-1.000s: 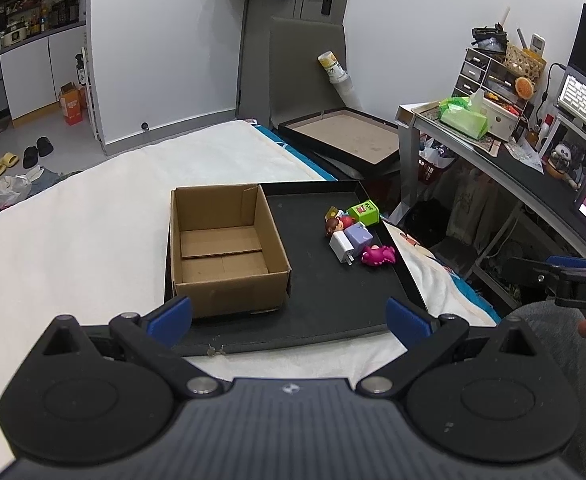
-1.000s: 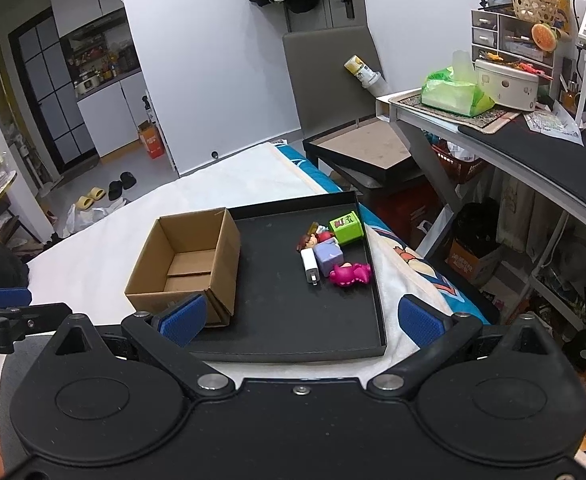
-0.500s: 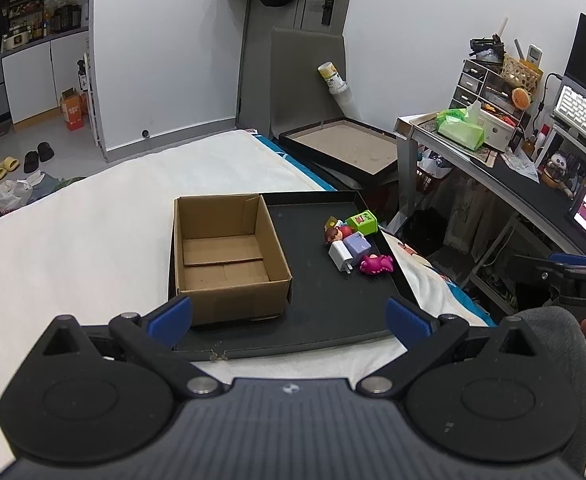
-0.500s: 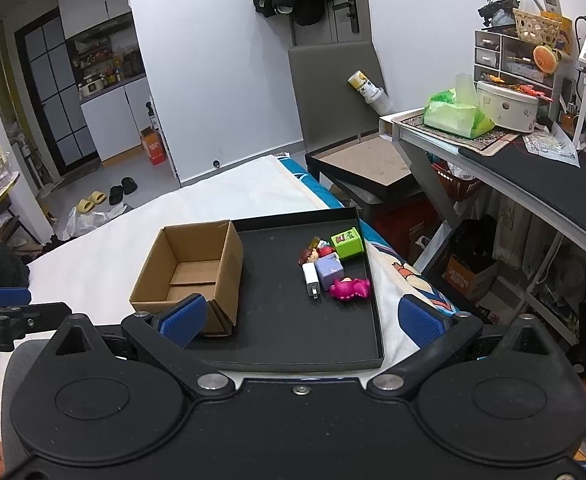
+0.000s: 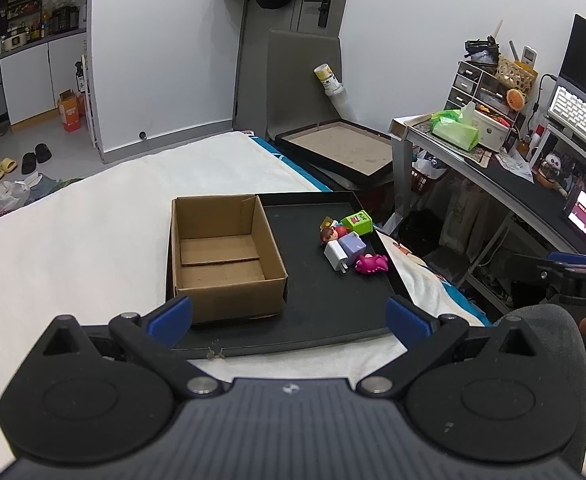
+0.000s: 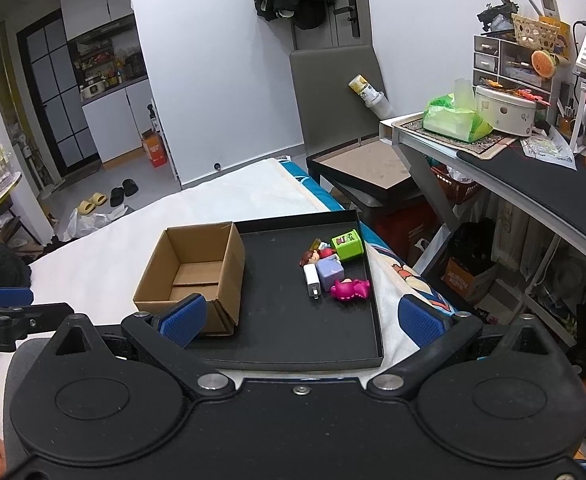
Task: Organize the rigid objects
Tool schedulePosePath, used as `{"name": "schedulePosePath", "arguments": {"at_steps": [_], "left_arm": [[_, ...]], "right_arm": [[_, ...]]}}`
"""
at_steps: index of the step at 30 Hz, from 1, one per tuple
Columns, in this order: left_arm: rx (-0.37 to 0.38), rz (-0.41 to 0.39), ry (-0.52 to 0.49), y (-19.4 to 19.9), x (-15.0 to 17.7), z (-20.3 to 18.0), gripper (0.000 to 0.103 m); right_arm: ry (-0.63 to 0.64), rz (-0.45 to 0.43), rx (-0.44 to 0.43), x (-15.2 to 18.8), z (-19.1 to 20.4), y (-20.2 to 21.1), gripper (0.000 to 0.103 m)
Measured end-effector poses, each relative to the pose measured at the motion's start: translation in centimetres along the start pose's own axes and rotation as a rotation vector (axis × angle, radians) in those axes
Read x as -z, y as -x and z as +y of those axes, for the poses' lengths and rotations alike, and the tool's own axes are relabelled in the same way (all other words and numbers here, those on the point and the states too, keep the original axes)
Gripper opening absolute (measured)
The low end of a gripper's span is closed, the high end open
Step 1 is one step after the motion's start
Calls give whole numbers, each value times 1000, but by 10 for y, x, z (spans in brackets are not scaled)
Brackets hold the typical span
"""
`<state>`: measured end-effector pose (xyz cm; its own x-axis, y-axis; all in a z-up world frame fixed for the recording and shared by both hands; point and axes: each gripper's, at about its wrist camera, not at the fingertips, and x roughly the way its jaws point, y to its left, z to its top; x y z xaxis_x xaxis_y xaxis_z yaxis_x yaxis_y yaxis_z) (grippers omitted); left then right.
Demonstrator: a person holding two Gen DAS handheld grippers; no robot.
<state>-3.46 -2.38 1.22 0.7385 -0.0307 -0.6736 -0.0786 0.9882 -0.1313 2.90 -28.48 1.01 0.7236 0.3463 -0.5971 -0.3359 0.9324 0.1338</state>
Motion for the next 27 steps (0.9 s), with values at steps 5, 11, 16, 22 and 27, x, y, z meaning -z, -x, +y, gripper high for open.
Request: {"name": "schedulePosePath", "arguments": {"at_steps": [5,11,16,22,27], "left_arm": [[0,-8,-4,4,-1,-1,102],[0,-12,-3,5,-1,-1,103],[1,-21,-6,7,-2,-2,102],[-4,-39,-6,9,-6,-1,102],[-7,-38,-3,3,-8,1,102]], "right_arm": [[-3,-8,-2,1,1,5,103],[-4,-15,-8,0,1,8,103],[-6,-19,-9,0,1,8,103],[-16,-45,-26,-2,3,10,103],[-18,-58,-44,-4,2,8,103]]}}
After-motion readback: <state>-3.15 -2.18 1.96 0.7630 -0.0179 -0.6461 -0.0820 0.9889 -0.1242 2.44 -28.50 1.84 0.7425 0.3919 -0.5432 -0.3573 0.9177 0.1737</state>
